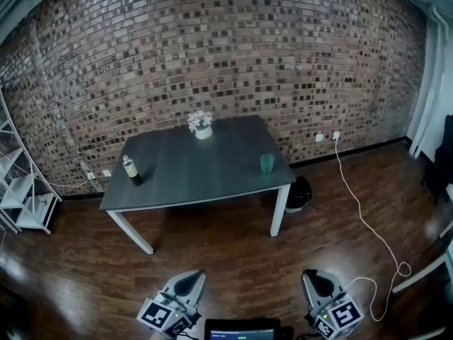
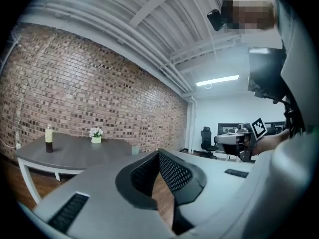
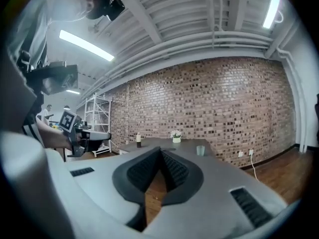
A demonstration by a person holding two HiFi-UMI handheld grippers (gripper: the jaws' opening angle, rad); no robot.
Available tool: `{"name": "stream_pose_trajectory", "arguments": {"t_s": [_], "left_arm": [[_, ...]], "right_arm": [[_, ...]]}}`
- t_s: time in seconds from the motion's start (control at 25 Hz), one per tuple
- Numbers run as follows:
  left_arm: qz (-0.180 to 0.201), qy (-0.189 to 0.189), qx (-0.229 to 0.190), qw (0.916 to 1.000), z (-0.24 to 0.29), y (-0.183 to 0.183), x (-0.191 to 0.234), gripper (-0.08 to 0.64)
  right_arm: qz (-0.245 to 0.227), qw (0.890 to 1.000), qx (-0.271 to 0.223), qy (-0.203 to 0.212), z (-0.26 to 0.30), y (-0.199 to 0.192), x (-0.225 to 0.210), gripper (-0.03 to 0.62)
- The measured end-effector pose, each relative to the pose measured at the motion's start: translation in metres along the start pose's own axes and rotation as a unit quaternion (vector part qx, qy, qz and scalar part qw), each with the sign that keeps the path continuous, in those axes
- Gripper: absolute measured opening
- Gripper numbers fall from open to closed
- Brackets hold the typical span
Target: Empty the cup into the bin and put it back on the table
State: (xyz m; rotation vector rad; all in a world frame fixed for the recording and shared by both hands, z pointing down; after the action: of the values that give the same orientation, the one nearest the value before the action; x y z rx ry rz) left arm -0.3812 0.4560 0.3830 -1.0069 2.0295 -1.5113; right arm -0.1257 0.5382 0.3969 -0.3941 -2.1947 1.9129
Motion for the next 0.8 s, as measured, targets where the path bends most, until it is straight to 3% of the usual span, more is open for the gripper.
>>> {"name": "stream_pose_trajectory", "arguments": {"t_s": [0.36,0.6,0.8], "left_arm": [[0.011,0.038,0.002,0.9992,0.094,-0.022,0.021,0.000],[0.008,0.009,0.014,0.9998,0.142,-0.038,0.034,0.000],[0.004,0.018,0.013,0.9997,0.190,-0.051,0.068,0.000]], "right_arm": [[-0.001,1.000,-0.005,0.022,0.063,0.012,-0.086,0.003],[0.006,1.000,-0.004,0.025,0.105,0.009,-0.126,0.003],[0.012,1.000,-0.002,0.018,0.147,0.006,-0.165,0.003]]}}
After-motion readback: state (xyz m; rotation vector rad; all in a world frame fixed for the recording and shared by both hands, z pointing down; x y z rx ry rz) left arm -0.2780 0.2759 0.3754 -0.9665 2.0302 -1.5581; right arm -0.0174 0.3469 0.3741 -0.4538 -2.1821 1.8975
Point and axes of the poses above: the fingertips, and each gripper's own axes: z forward along the fingers, x to its left, y out of its top, the point moved 2 cm from there along -z, backward along the fingers, and after that the axes turned 15 degrees about -x, right-handed, at the moved point
